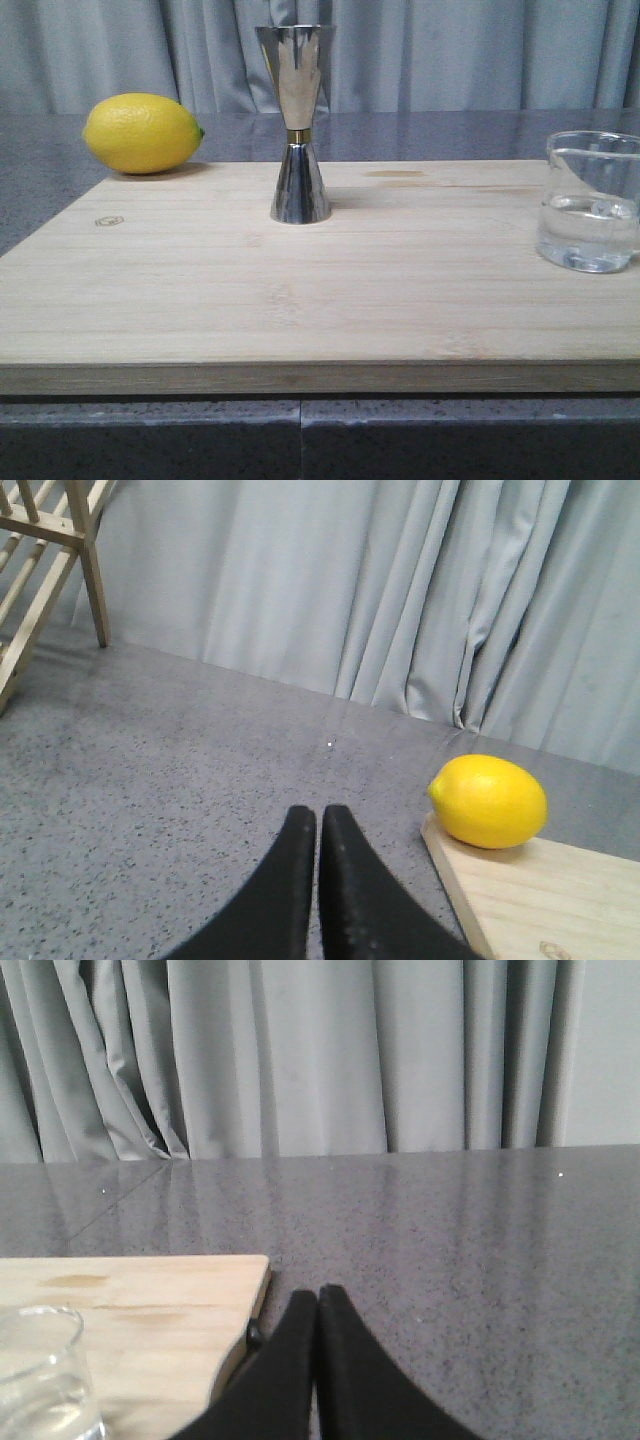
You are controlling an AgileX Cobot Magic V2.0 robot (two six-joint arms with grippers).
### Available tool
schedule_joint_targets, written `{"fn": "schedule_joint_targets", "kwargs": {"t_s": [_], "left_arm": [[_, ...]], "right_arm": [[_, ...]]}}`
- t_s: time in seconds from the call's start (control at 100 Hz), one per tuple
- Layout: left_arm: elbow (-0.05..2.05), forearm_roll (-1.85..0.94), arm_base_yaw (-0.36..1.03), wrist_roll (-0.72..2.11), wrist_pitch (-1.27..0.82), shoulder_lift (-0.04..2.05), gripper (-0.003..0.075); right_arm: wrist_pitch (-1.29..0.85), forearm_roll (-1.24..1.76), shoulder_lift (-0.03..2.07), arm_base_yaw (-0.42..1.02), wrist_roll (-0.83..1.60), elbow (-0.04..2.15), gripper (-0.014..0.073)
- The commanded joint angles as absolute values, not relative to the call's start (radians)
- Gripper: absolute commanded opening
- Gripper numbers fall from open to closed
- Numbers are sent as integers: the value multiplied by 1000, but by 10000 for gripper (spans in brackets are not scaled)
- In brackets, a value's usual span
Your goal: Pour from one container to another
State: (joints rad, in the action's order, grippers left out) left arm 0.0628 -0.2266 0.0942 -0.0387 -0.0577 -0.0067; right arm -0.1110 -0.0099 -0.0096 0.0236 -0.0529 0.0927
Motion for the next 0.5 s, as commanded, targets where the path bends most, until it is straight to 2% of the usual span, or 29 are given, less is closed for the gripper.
{"fn": "schedule_joint_targets", "kwargs": {"t_s": [0.0, 0.25, 0.49], "left_arm": [[161, -234, 90, -39, -44, 11, -18], [414, -230, 111, 7, -197, 227, -18], [674, -228, 221, 112, -229, 473, -18]], "right_arm": [[-91, -7, 31, 25, -52, 190, -67], [-135, -7, 235, 25, -52, 379, -67], [-135, -7, 426, 25, -52, 509, -64]]}}
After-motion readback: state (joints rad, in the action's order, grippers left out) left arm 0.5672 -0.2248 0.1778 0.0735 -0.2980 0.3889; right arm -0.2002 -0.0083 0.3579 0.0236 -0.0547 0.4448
